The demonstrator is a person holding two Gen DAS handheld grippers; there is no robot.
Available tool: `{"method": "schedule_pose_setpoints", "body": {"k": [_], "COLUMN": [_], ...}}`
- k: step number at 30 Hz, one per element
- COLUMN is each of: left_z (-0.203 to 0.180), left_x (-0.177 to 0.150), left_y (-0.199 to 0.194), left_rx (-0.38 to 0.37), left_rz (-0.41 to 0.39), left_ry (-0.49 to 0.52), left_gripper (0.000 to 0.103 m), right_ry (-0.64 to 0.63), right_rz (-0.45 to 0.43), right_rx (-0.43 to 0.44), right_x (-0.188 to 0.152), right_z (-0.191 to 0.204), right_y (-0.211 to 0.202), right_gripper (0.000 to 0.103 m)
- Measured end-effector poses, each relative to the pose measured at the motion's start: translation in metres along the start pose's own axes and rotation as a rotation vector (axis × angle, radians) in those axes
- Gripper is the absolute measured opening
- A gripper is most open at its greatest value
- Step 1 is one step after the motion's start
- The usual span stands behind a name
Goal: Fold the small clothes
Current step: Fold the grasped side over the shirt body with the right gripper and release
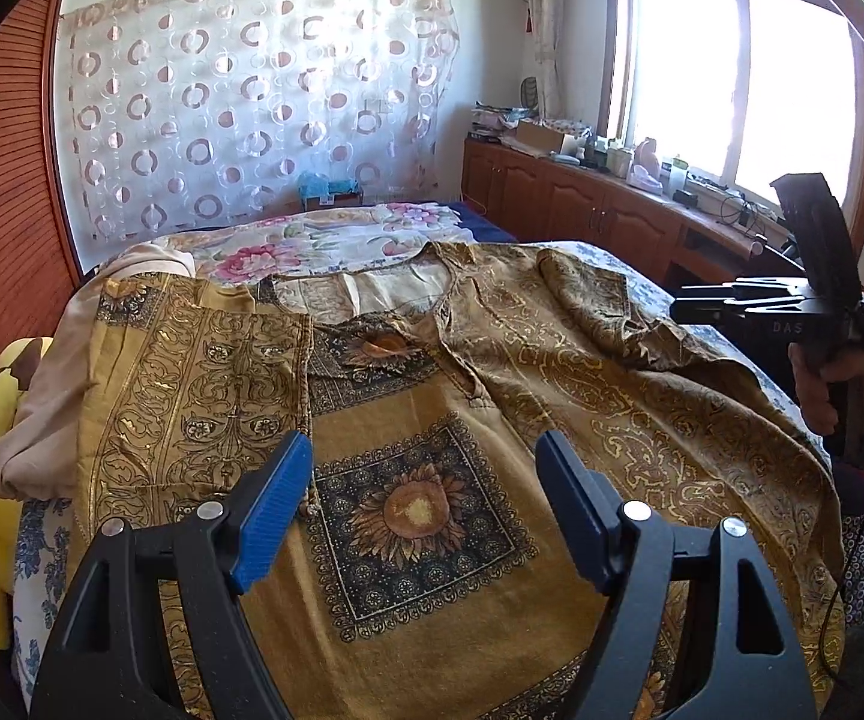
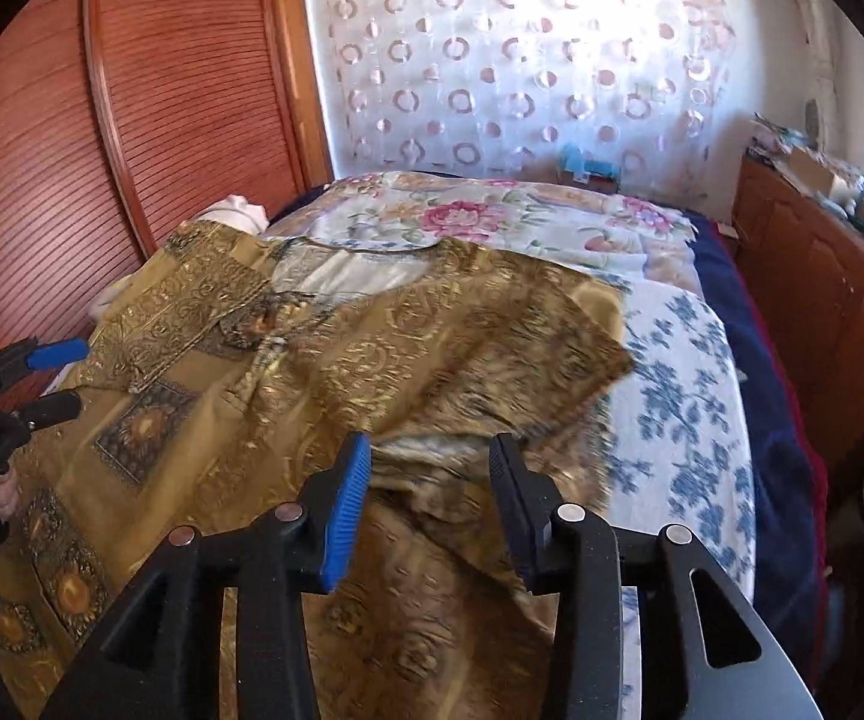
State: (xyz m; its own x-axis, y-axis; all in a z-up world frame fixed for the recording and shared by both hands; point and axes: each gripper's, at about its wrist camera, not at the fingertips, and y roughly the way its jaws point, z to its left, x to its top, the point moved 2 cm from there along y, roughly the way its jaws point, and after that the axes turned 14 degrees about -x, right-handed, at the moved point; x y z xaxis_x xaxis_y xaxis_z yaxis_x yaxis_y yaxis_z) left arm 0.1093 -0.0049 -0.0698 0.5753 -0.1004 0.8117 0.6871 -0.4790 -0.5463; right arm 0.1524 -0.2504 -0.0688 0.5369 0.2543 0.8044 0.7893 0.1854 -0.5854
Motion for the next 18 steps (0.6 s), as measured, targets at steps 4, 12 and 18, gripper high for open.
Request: {"method": "schedule_pose_setpoints", "body": {"k": [4,12,18], "left_z": [0.002,0.004,0.008], "left_x": [-0.002,-0.007,-0.011], "left_y": [0.001,0.0,0.0], "left_rx": [-0.005,-0.004,-0.001], "left_rz": [-0.005,0.001,0.004], "left_ry": [-0.013,-0.03,-0.042], "left_gripper": [0.078,0.078,0.078], "right_ry": [0.062,0.207,0.247], "right_rz": [0.048,0.157,0.209], "right_rx": [-0.05,-0.058,-0.08], "right_x": [0.003,0.027,0.043], "right_z": [-0.02,-0.032,-0.032], "right_y": [0.012,0.057,0.09], "right_gripper": [0.043,0.043,0.028]}}
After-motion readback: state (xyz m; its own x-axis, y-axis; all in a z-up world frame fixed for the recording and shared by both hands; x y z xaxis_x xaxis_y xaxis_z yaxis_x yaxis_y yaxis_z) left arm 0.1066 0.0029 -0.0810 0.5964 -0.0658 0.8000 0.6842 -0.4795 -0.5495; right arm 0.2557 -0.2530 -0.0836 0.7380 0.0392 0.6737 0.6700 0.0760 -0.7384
